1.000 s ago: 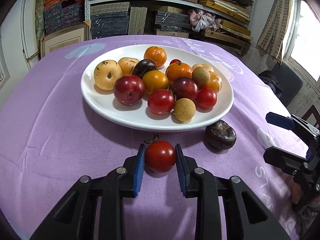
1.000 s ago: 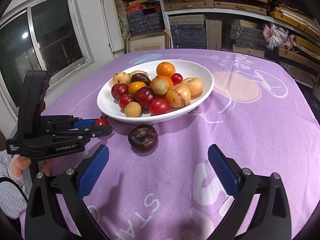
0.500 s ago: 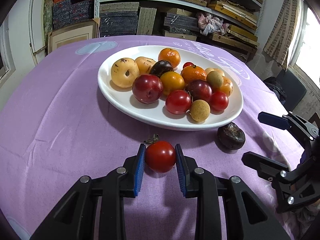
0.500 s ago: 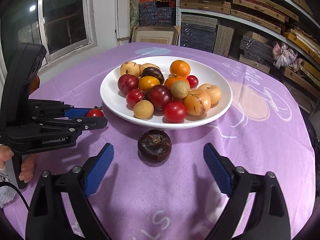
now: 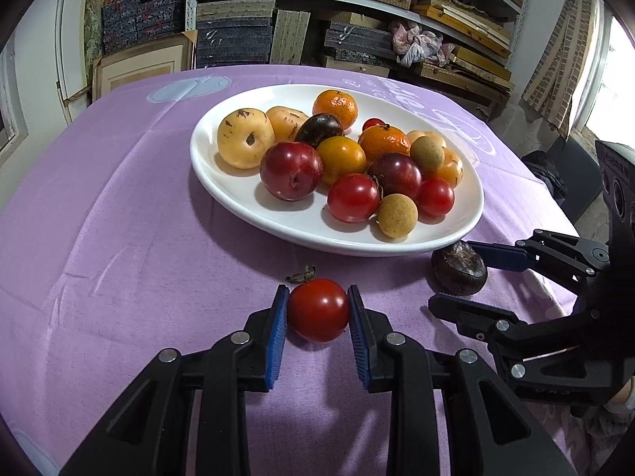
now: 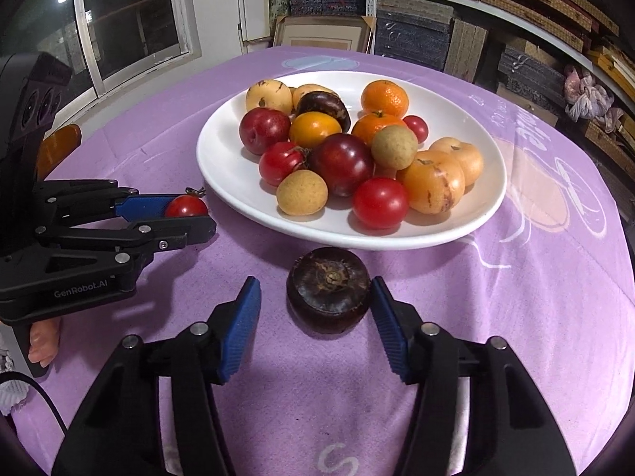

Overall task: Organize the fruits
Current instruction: 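Grasp the last dark purple fruit with the right tool while the left tool holds the tomato, then carry the red tomato and purple fruit onto the white plate, open both tools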

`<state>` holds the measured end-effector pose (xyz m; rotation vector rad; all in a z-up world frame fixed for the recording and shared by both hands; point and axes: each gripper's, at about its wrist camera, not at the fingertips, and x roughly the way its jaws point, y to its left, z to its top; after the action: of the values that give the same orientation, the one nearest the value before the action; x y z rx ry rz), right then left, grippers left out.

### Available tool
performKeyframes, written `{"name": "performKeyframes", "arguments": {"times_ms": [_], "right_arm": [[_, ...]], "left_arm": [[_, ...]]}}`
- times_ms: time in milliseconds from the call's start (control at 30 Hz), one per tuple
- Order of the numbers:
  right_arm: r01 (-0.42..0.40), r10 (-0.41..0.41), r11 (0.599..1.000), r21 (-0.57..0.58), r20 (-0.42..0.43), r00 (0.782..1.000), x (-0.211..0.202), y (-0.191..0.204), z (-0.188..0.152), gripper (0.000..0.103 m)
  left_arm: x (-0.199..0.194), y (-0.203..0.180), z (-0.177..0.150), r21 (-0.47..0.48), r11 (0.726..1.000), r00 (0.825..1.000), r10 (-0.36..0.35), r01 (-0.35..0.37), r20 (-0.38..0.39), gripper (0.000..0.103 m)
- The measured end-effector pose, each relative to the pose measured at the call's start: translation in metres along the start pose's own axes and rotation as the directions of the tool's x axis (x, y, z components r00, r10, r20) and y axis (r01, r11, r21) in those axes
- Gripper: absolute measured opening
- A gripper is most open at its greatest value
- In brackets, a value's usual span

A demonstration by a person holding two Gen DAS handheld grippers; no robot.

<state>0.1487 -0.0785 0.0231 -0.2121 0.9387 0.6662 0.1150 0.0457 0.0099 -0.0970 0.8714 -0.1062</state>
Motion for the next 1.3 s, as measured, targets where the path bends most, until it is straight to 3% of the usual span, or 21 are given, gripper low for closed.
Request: {"name": "performKeyframes", "arguments": {"times_ms": [133,533,733,900,1033,1133,1300], "right_arm": [[-0.02,0.019,0.999,0.042,0.013,1.0,-0.002,-0.011,0.0,0.042],[-0.019,0.016,0.999,0.037,0.087,0.996,-0.023,-0.006,-0.008,0.041],[-0.018,-0.002,0.997,0.082,0.236,0.972,-0.08,-0.017,-0.001,0.041],[0.002,-0.036,0.994,0.105,0.322,0.946,-0.117,-0.03,0.036,0.041],[0.015,-0.055,0.993,0.116,0.349,0.936,-0.123,-0.04,0.079,0.041],[0.042,-0.077,0.993,0.113,0.322,0.944,-0.107,-0.047,0.111,0.041],[0.075,-0.098,0.991,0.111,0.217,0.971,-0.045,-0.064,0.147,0.041]], "left_arm": [[0.0,0.0,0.0,-0.001,1.0,1.0,-0.001,0.001,0.0,0.03],[-0.008,0.002,-0.001,-0.01,1.0,0.999,-0.006,0.007,0.033,0.03],[-0.044,0.001,0.017,-0.014,1.0,0.991,-0.002,0.004,0.137,0.03],[-0.067,0.004,0.063,0.008,0.999,0.983,0.045,-0.047,0.181,0.03],[-0.07,0.009,0.114,-0.001,0.998,0.98,0.055,-0.056,0.193,0.03],[-0.057,0.011,0.144,-0.007,0.997,0.981,0.072,-0.072,0.181,0.03],[-0.003,0.018,0.171,-0.017,0.996,0.992,0.086,-0.085,0.088,0.03]]}}
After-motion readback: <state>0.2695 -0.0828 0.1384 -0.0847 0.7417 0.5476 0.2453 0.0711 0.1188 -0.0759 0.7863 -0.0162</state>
